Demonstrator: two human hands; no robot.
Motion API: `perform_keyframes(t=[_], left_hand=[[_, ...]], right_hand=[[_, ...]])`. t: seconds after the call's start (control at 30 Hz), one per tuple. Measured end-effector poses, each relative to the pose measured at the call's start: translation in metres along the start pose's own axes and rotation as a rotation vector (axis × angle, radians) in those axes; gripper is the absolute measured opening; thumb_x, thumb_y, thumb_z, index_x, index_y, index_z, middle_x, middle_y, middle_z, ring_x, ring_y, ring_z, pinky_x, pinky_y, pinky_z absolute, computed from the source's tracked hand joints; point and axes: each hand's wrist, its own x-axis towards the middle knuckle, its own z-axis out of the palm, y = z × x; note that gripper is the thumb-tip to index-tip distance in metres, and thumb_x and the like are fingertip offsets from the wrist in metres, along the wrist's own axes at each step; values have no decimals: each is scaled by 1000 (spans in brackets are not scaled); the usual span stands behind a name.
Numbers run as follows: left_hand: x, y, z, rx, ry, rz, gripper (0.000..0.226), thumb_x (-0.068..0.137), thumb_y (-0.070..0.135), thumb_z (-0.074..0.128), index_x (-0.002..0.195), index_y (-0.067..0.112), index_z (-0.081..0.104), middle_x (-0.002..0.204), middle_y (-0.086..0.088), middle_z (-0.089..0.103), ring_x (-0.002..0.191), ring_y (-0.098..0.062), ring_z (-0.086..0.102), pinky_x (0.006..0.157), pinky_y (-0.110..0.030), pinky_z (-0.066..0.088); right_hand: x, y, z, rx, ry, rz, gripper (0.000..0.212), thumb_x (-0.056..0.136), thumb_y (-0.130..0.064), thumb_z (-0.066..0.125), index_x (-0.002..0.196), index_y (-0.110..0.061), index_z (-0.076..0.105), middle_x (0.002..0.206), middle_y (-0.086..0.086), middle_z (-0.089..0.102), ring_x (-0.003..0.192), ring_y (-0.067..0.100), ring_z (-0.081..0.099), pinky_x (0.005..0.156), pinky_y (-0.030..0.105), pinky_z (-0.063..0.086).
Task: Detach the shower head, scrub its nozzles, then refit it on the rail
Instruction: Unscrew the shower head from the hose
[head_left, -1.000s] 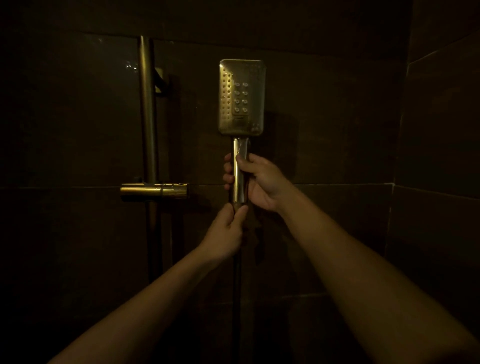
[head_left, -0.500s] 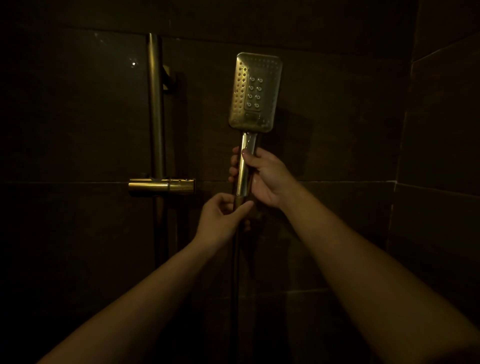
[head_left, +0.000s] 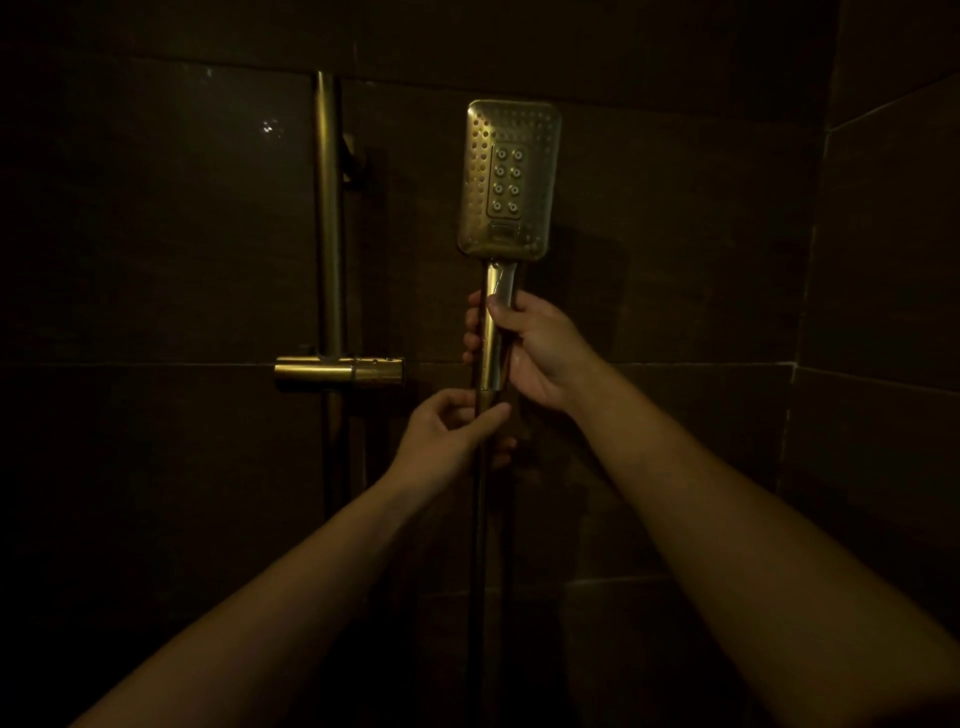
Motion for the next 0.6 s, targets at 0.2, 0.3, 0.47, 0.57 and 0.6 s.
perform_keyframes(t=[0.2, 0.3, 0.47, 0.57, 0.6], left_hand=[[5, -6, -5, 3, 40, -1, 21, 90, 10, 66, 108, 3, 58, 97, -13, 68, 81, -21, 72, 74, -37, 60], [3, -9, -8, 2, -27, -8, 14, 96, 17, 58, 105, 7, 62, 95, -10, 70, 83, -23, 73, 78, -40, 58], [0, -8, -6, 13, -32, 12, 18, 95, 19, 60, 108, 7, 64, 86, -5, 74, 75, -21, 72, 72, -36, 58], [2, -8, -4, 138, 15, 63, 29, 87, 14, 70, 112, 4, 59, 85, -6, 74, 74, -21, 74, 68, -34, 60], [3, -8, -4, 161, 27, 67, 30, 87, 11, 71, 112, 3, 57, 87, -7, 73, 74, -21, 74, 67, -34, 61]], right_hand=[[-2, 0, 2, -11, 10, -3, 18, 100, -11, 44, 113, -6, 57, 88, 7, 61, 76, 19, 59, 76, 36, 52], [-2, 1, 1, 6, 19, -3, 18, 100, -11, 44, 113, -6, 57, 87, 8, 61, 76, 19, 60, 75, 36, 51], [-1, 4, 0, 2, 27, 1, 17, 99, -10, 45, 110, -6, 58, 87, 8, 62, 75, 19, 60, 74, 37, 52], [0, 5, 2, -8, 32, 2, 17, 99, -10, 45, 110, -6, 58, 87, 8, 61, 74, 20, 60, 73, 36, 53], [0, 6, 2, -13, 34, 2, 17, 99, -10, 45, 111, -5, 58, 87, 8, 62, 74, 20, 60, 74, 37, 53]])
